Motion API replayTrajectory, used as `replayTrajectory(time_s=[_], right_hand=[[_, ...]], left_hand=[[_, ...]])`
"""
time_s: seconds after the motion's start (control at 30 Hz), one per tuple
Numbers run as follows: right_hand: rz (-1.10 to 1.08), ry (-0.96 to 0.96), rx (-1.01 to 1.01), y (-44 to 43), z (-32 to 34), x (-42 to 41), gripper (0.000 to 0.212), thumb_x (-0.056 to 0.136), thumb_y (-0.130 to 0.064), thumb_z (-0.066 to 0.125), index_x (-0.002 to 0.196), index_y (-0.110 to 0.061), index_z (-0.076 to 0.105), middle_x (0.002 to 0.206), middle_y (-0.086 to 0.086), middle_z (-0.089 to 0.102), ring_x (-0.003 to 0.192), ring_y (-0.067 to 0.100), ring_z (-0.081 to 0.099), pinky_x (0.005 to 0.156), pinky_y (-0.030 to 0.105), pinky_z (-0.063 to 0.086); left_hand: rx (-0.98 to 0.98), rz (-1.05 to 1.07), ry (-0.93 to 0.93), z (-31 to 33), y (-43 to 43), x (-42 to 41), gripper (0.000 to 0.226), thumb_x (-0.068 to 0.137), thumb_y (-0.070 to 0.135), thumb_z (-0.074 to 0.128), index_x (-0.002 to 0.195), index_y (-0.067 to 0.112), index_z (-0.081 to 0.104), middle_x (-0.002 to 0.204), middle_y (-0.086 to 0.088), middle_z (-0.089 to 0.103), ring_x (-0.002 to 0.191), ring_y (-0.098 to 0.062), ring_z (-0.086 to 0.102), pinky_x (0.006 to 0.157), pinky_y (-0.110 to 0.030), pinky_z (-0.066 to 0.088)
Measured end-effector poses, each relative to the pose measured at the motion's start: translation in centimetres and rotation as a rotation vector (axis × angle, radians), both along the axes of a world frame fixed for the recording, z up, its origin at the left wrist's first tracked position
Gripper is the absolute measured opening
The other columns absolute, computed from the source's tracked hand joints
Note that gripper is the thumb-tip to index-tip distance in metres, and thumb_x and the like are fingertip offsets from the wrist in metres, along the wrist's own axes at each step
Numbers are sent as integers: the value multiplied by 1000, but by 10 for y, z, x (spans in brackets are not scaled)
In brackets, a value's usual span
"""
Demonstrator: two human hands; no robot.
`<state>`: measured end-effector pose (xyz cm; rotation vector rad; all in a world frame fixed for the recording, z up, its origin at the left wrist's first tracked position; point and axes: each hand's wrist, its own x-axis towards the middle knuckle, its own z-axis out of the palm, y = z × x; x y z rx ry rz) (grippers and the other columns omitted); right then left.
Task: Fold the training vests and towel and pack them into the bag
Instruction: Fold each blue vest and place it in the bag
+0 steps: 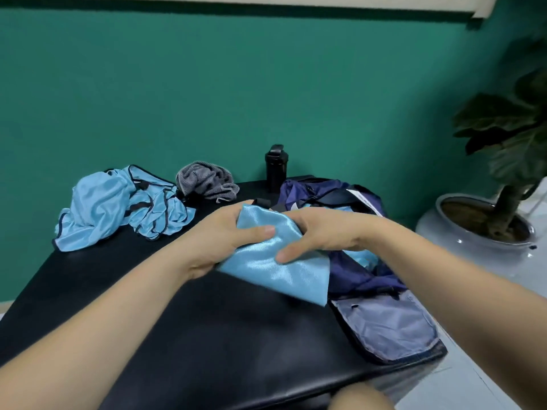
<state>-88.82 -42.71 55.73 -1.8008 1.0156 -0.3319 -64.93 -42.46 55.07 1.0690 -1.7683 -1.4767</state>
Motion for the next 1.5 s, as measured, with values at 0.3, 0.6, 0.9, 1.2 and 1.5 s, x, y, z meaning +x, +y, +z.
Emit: replayTrajectory(time_s=[0.3, 0.6, 0.9, 1.2, 1.5], right_hand=[[-201, 590, -507, -64, 28, -92, 35, 88, -38, 83, 116, -30, 65, 103, -11, 72, 97, 15, 67, 86, 37, 54], [-366, 861, -637, -139, -10, -117, 24, 93, -25, 74, 96, -16, 51, 86, -3, 56, 89, 30, 58, 73, 41, 51], [-341, 929, -653, -155, -23, -129, 30, 95, -21, 73, 90, -24, 43, 82, -7, 50, 83, 28, 55, 66, 37, 43], [-214, 878, -572, -173, -34, -107, 24, 89, -24, 78, 101, -22, 57, 94, -4, 62, 98, 30, 62, 81, 40, 48], [-373, 1088, -1265, -147, -89, -78, 72, 49, 9, 56, 115, -14, 43, 106, 12, 51, 88, 32, 49, 69, 40, 32]], left_hand=[[-257, 78, -38, -12, -96, -92, 32, 87, 6, 82, 114, 13, 65, 101, -11, 79, 87, -16, 69, 86, -40, 58], [-561, 243, -618, -62, -189, -152, 29, 70, 27, 81, 94, 24, 66, 88, 4, 63, 81, -21, 65, 63, -31, 45], [-538, 357, -900, -79, -225, -164, 15, 85, 14, 64, 98, 18, 69, 98, -6, 68, 82, -31, 63, 68, -35, 49], [-382, 486, -532, -55, -233, -146, 9, 83, 20, 70, 76, 23, 74, 86, 3, 74, 86, -23, 67, 71, -27, 46], [-351, 473, -459, -52, -224, -142, 15, 74, 27, 87, 74, 21, 74, 74, 6, 73, 72, -17, 65, 61, -27, 45]])
